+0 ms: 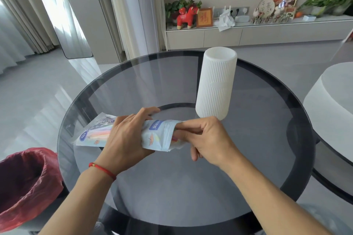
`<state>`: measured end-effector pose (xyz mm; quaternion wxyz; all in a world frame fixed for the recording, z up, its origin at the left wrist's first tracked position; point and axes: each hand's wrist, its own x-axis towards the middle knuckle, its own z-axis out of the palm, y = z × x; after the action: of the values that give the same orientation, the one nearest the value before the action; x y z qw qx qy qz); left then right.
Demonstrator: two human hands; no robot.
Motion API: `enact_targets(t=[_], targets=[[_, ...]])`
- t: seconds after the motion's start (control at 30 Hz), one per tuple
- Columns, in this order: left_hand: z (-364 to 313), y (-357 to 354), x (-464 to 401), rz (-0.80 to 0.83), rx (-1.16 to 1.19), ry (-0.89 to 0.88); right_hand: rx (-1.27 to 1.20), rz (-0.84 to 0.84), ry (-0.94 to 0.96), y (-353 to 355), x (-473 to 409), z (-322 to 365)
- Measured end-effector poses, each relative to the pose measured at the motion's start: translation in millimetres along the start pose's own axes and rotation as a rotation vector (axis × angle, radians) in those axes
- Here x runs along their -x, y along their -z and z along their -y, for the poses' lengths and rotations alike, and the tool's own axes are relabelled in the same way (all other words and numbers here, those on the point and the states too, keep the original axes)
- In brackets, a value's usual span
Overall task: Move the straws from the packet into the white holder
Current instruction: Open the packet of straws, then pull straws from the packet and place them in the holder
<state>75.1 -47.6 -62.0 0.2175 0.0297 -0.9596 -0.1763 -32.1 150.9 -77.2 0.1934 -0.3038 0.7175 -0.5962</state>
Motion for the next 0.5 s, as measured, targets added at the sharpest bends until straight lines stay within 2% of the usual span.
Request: enact_targets(t=[0.23, 0.4, 0.5], targets=[[0, -1, 0, -0.043, -0.077, 0.067, -0.143, -0.059, 0.020, 21, 7, 6], [-6, -8, 2, -0.026, -0.044, 0.070, 0.052, 0.015, 0.091, -5, 6, -3], [-5, -8, 3, -0.029, -0.052, 0.072, 0.051, 0.017, 0.070, -6, -1, -7]])
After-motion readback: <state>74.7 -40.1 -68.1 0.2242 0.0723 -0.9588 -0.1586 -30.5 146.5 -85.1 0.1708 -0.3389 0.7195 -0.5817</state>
